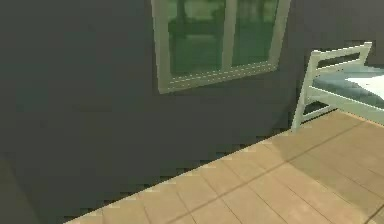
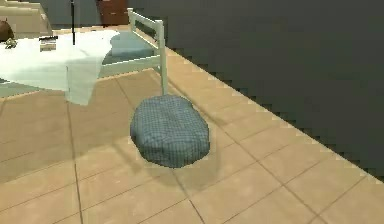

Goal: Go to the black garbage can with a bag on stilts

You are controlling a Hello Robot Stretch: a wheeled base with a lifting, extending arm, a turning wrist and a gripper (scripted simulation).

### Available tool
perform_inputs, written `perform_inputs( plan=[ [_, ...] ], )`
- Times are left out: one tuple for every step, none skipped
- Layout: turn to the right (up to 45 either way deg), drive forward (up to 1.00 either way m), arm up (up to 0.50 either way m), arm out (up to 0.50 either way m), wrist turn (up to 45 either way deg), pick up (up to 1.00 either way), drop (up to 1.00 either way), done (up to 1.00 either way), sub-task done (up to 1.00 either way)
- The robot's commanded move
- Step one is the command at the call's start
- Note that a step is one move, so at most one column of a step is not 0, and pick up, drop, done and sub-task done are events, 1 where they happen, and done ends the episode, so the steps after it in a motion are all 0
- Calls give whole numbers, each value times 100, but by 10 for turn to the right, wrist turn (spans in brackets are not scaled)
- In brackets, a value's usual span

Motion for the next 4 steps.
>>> perform_inputs(
  plan=[
    [-450, 0, 0, 0, 0, 0, 0, 0, 0],
    [-450, 0, 0, 0, 0, 0, 0, 0, 0],
    [-450, 0, 0, 0, 0, 0, 0, 0, 0],
    [-330, 0, 0, 0, 0, 0, 0, 0, 0]
  ],
)
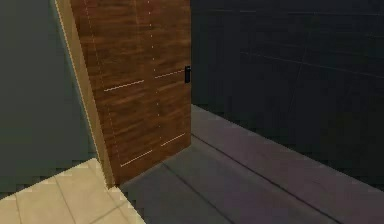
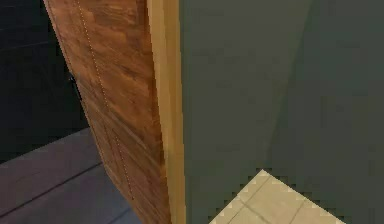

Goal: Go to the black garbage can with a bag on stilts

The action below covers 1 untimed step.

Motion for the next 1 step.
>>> perform_inputs(
  plan=[
    [0, 25, 0, 0, 0, 0, 0, 0, 0]
  ],
)
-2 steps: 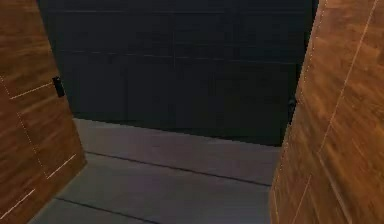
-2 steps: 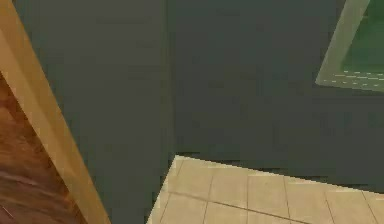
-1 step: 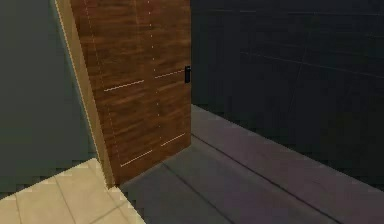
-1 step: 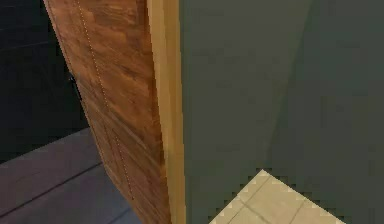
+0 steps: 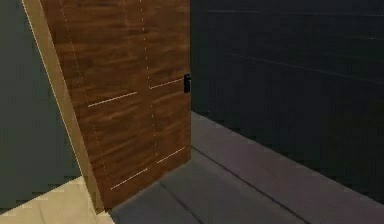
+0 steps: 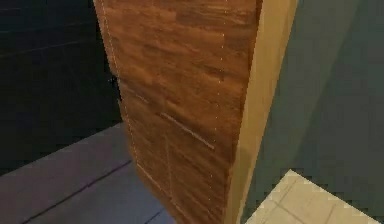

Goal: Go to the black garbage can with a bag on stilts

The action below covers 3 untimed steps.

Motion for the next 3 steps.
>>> perform_inputs(
  plan=[
    [150, 0, 0, 0, 0, 0, 0, 0, 0],
    [0, 100, 0, 0, 0, 0, 0, 0, 0],
    [30, 0, 0, 0, 0, 0, 0, 0, 0]
  ],
)
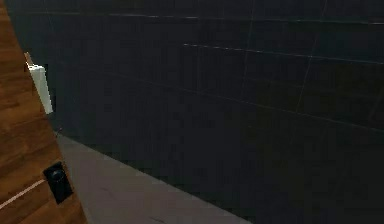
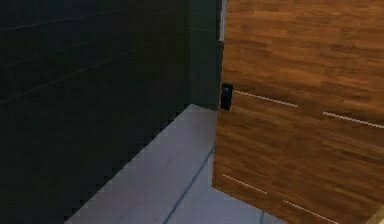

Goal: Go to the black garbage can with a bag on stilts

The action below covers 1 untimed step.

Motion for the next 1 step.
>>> perform_inputs(
  plan=[
    [0, 35, 0, 0, 0, 0, 0, 0, 0]
  ],
)
